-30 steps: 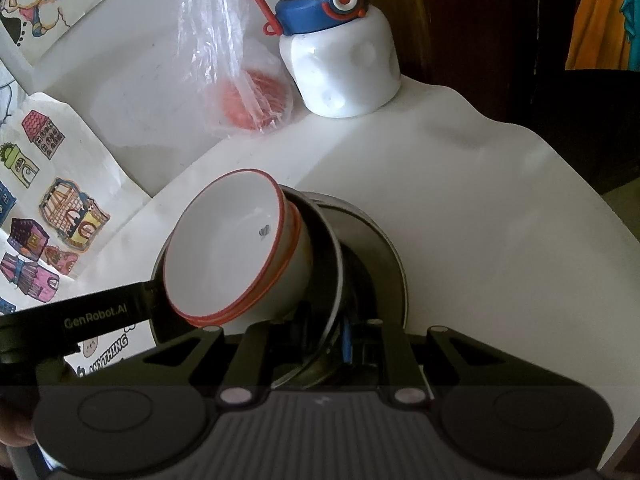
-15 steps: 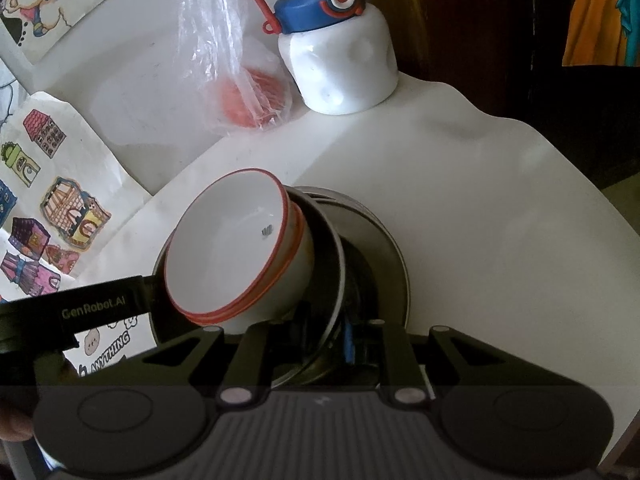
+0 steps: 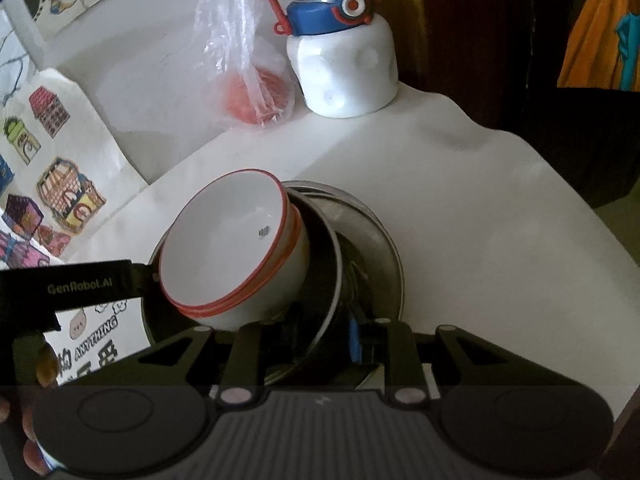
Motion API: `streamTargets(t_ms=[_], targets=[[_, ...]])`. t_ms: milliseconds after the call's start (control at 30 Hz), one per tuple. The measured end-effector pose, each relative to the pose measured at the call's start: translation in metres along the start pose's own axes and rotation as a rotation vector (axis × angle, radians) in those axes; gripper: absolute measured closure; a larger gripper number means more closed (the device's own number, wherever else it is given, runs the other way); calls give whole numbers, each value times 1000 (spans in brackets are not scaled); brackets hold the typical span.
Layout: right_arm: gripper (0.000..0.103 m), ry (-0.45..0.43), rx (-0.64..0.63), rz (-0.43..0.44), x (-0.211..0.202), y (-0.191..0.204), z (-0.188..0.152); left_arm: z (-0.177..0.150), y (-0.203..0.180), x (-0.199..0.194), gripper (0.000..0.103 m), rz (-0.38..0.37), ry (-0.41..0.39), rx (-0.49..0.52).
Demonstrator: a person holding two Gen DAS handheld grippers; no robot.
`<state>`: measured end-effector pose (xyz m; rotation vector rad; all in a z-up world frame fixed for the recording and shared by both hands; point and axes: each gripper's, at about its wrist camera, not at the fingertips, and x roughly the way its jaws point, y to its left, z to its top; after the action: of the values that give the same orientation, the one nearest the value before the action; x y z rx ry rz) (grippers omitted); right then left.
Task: Organize plates and bowls
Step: 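Lower the bowl stack into the shallow steel plate with both grippers, then open both grippers and release the steel bowl in the plate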
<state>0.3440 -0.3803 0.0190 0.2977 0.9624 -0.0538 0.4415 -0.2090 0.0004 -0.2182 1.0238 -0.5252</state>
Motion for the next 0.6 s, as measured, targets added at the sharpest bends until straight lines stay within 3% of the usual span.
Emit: streamTargets(t_ms=[400, 467, 600], targets=[[75, -14, -43, -41, -5, 4, -1, -2, 1, -3, 91, 1, -11, -2], [71, -22, -46, -47, -7, 4, -1, -2, 0, -8, 82, 31, -48, 15], [66, -32, -61, -62, -9, 3, 0, 0, 2, -14, 77, 38, -73, 16]])
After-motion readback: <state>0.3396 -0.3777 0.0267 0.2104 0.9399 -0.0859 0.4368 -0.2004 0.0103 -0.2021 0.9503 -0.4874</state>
